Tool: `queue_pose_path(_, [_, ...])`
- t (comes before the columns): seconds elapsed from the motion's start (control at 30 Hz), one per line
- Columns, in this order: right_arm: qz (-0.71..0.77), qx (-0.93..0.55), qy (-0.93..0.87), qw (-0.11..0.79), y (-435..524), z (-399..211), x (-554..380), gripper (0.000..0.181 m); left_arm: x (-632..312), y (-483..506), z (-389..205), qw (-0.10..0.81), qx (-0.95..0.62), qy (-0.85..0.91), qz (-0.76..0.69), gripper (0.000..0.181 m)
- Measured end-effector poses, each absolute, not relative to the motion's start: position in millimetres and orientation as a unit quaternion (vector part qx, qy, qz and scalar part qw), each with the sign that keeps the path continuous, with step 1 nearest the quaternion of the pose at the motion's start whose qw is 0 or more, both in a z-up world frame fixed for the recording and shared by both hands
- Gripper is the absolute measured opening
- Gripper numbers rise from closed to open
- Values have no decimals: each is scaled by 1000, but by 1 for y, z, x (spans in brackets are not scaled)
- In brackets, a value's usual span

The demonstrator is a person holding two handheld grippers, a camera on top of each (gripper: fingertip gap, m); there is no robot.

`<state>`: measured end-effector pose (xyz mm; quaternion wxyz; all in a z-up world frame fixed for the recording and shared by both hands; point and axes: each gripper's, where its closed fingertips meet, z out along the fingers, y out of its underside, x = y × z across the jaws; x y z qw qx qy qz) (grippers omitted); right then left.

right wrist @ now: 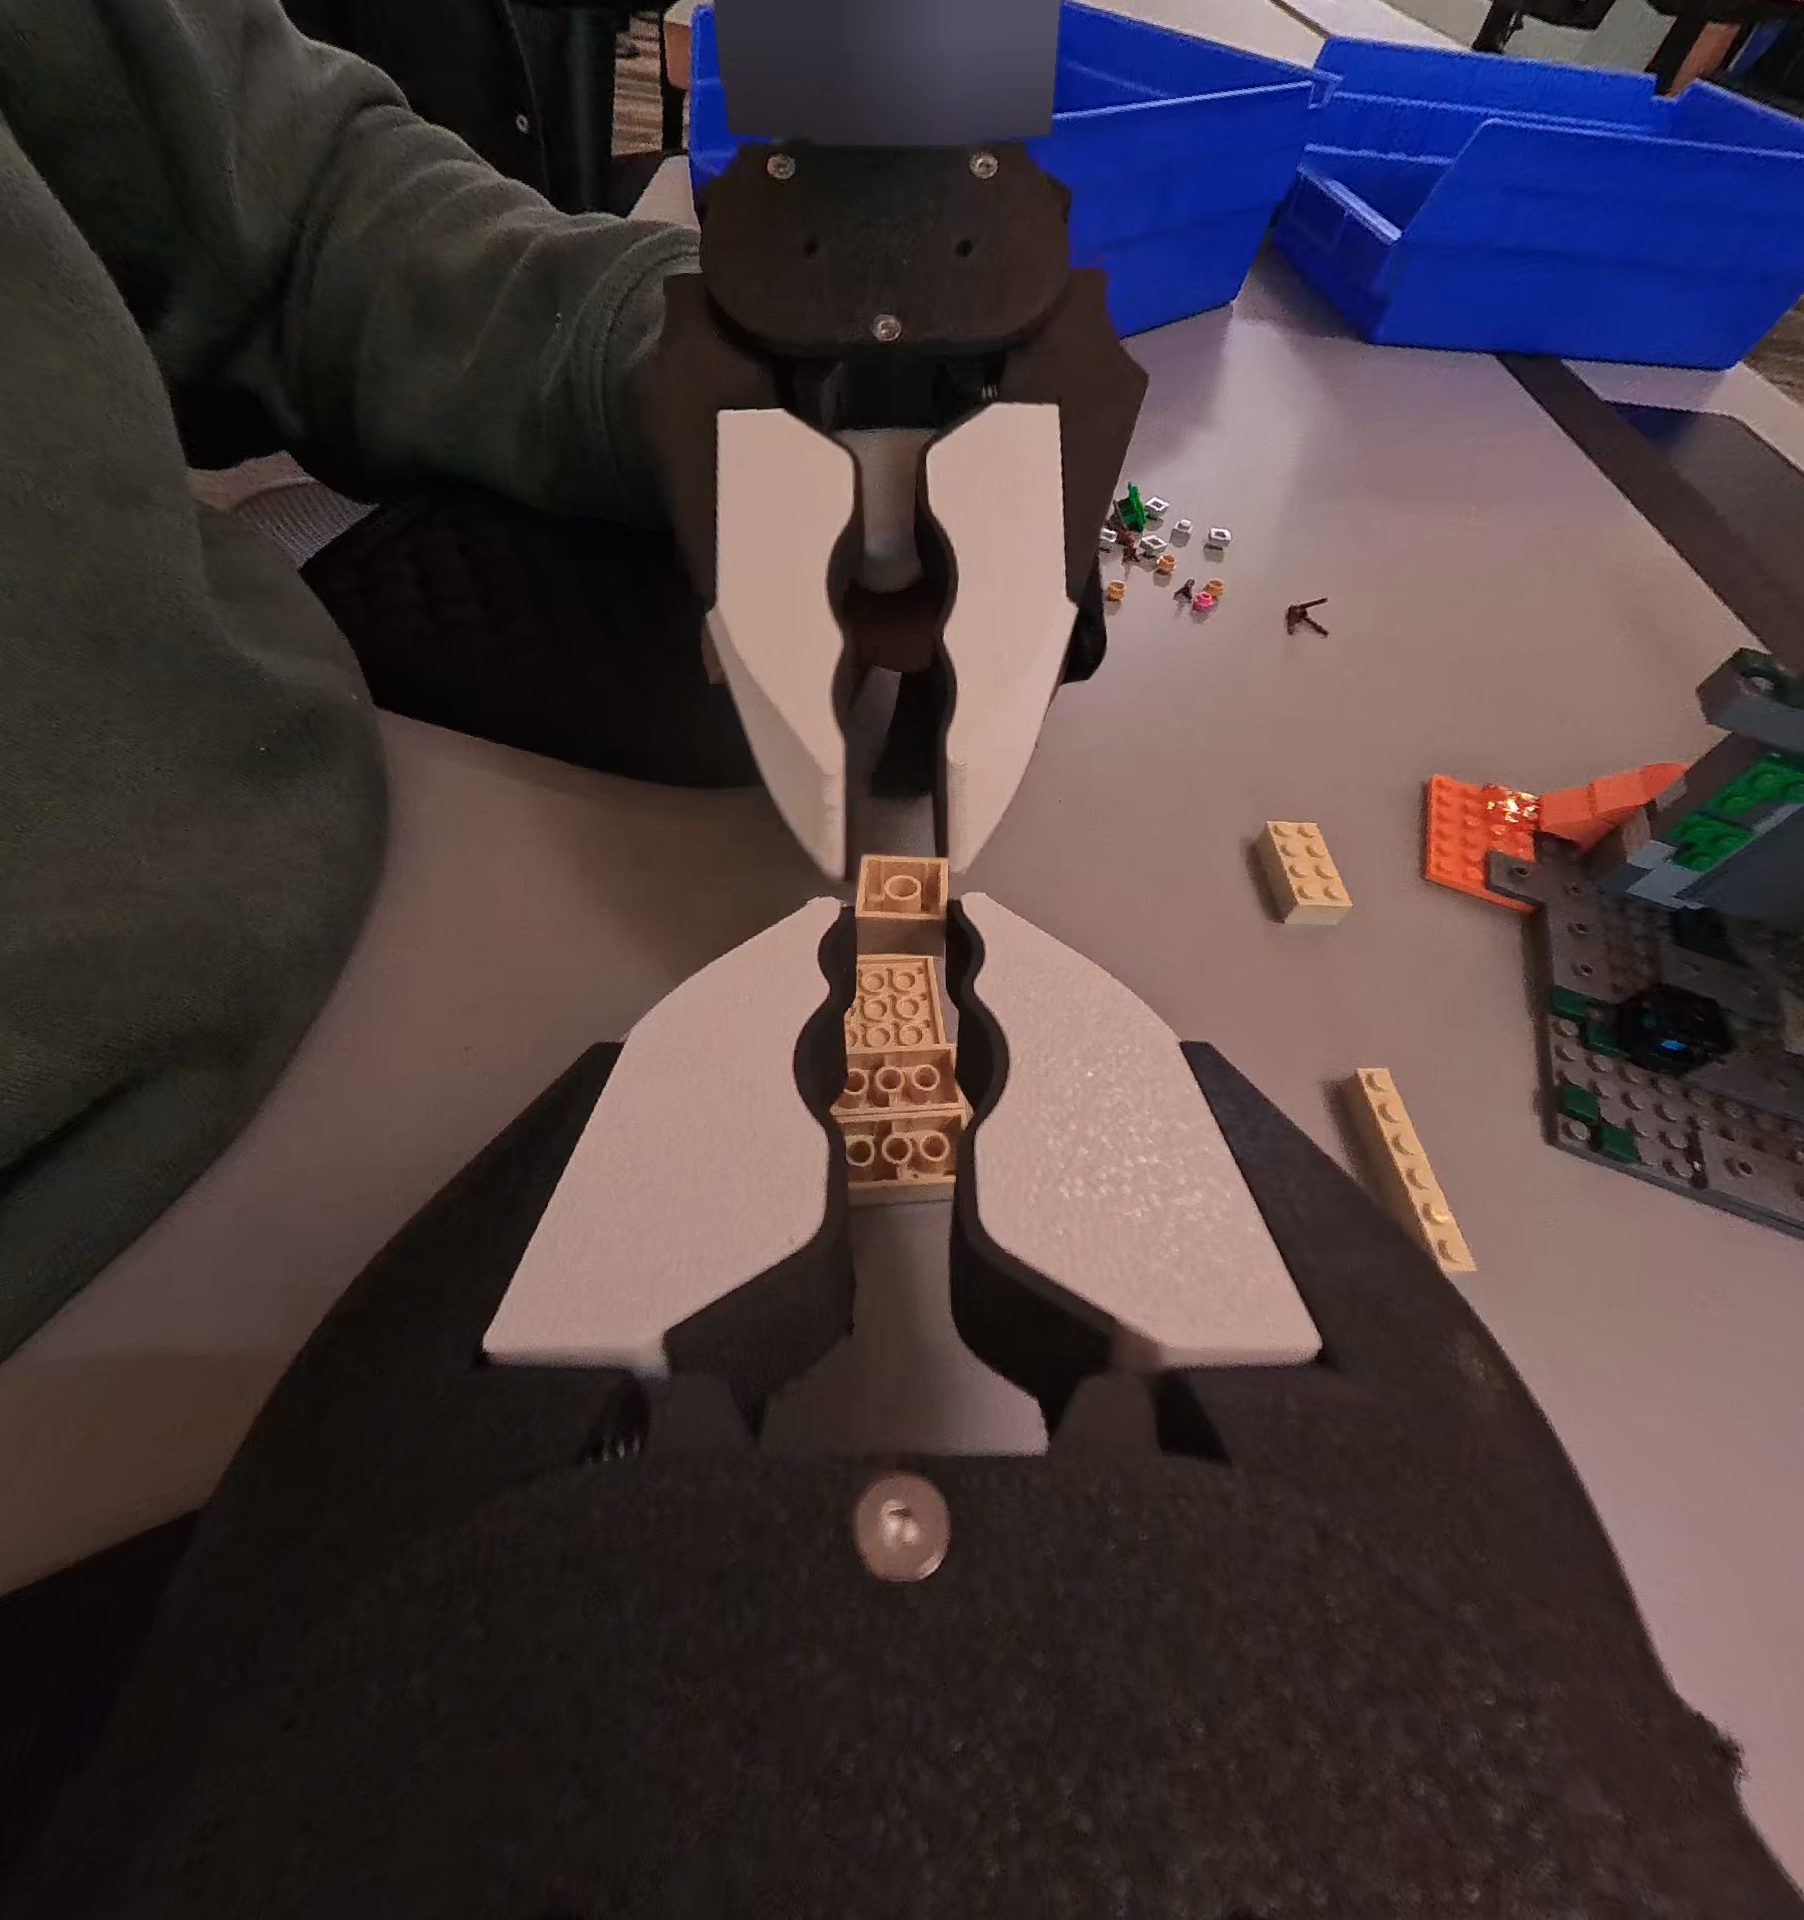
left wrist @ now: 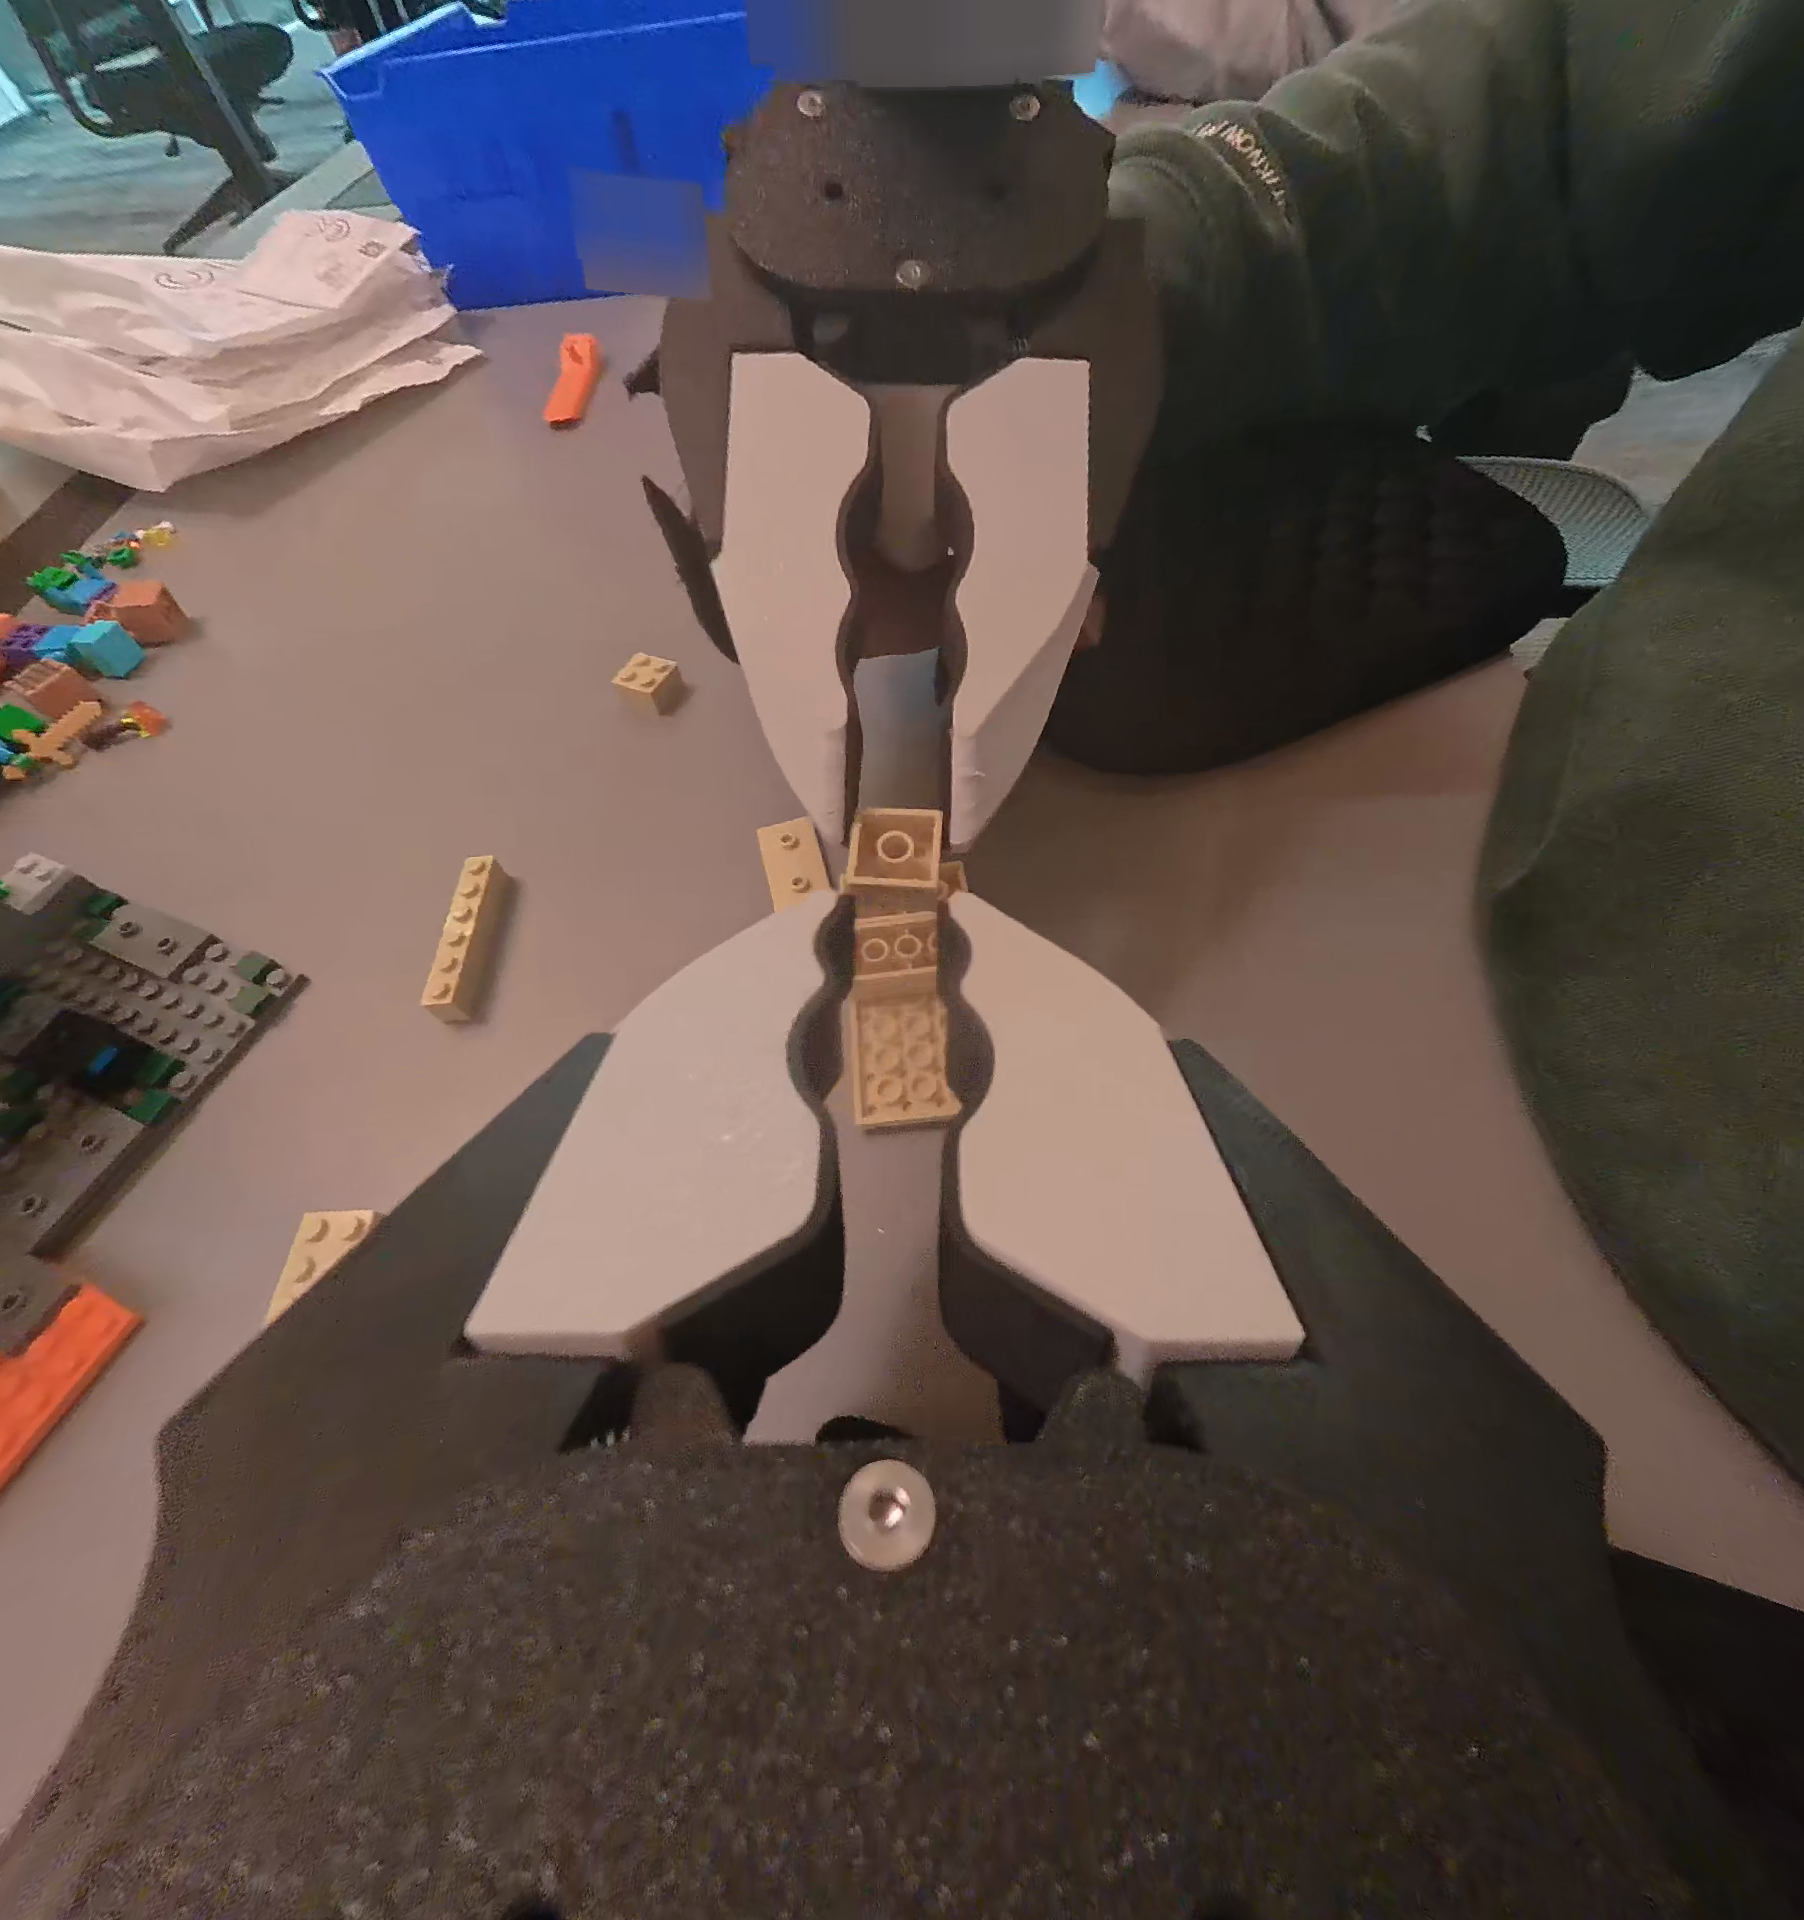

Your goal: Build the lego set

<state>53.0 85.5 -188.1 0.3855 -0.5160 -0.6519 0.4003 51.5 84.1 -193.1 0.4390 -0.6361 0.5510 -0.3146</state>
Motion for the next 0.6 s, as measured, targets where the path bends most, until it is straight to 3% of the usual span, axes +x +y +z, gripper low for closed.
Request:
queue_pose_path(0.33, [411,-506,-658,377,80,-188,54,16,54,83,-194,445,-627,558,-313,21])
queue_pose_path(0.6, [412,-501,-663,373,78,-188,49,16,54,79,-191,450,-615,567,-314,16])
